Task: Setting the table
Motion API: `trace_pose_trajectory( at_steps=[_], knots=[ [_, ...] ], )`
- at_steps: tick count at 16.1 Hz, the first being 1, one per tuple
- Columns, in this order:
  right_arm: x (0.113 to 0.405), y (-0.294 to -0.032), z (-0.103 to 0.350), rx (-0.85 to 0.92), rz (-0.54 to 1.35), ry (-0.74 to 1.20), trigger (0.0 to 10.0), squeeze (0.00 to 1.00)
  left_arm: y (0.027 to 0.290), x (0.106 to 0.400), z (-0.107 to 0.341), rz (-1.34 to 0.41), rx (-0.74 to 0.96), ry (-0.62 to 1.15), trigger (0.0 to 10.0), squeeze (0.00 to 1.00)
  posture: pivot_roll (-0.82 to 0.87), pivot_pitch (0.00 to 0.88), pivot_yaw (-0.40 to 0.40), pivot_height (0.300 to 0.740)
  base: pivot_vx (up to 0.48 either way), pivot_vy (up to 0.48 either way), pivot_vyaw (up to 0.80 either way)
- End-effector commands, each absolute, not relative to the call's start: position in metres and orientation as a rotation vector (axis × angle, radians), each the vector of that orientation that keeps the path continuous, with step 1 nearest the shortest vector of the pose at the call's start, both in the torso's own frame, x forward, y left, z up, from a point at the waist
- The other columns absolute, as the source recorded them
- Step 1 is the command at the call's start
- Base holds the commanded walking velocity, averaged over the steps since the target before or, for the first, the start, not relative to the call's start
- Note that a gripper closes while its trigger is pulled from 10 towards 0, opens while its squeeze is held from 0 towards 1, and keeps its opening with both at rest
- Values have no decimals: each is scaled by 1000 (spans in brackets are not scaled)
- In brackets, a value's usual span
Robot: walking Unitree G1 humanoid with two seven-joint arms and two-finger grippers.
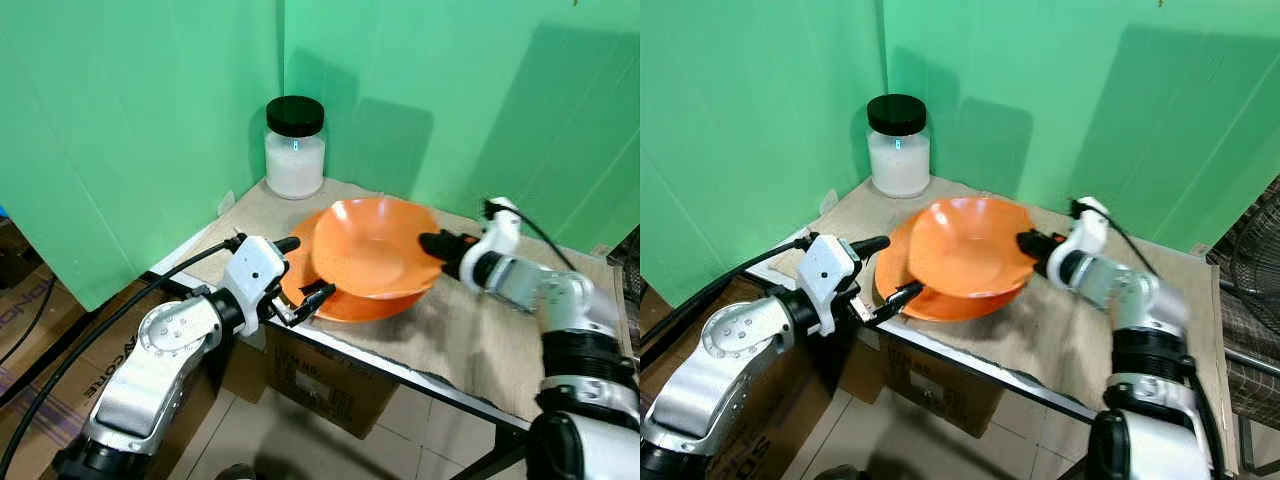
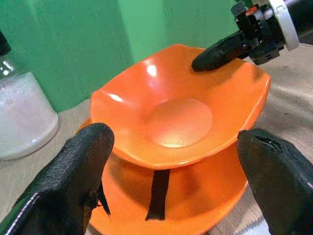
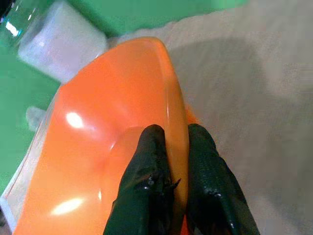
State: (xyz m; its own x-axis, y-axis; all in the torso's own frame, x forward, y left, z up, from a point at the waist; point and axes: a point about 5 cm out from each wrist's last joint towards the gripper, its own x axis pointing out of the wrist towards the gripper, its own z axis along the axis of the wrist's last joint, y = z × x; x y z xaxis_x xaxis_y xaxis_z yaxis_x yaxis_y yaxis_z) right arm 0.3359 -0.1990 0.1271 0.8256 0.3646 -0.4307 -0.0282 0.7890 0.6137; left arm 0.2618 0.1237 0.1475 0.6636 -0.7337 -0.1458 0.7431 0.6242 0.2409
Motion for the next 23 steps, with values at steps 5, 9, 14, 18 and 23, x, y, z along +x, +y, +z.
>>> trace_pose_trajectory(
  at_steps=[5,9,14,18,23],
  knots=[
    [312,-283,160,687,23,405,0,0,116,264,146,-890,291,28,10000,0,-12,0,-30,740,0,0,0],
    [282,-326,174,755,-80,332,0,0,113,266,146,-907,283,27,10000,0,-33,0,-19,740,0,0,0],
    [275,-312,145,820,-102,408,0,0,110,268,145,-921,281,26,10000,0,-47,0,-10,740,0,0,0],
    [282,-297,125,854,-115,418,10000,0,108,270,145,-922,285,19,10000,0,-43,0,-15,740,0,0,0],
    [282,-298,118,782,-155,416,10000,1000,111,272,144,-910,293,16,10000,0,-40,0,-17,740,0,0,0]
  ],
)
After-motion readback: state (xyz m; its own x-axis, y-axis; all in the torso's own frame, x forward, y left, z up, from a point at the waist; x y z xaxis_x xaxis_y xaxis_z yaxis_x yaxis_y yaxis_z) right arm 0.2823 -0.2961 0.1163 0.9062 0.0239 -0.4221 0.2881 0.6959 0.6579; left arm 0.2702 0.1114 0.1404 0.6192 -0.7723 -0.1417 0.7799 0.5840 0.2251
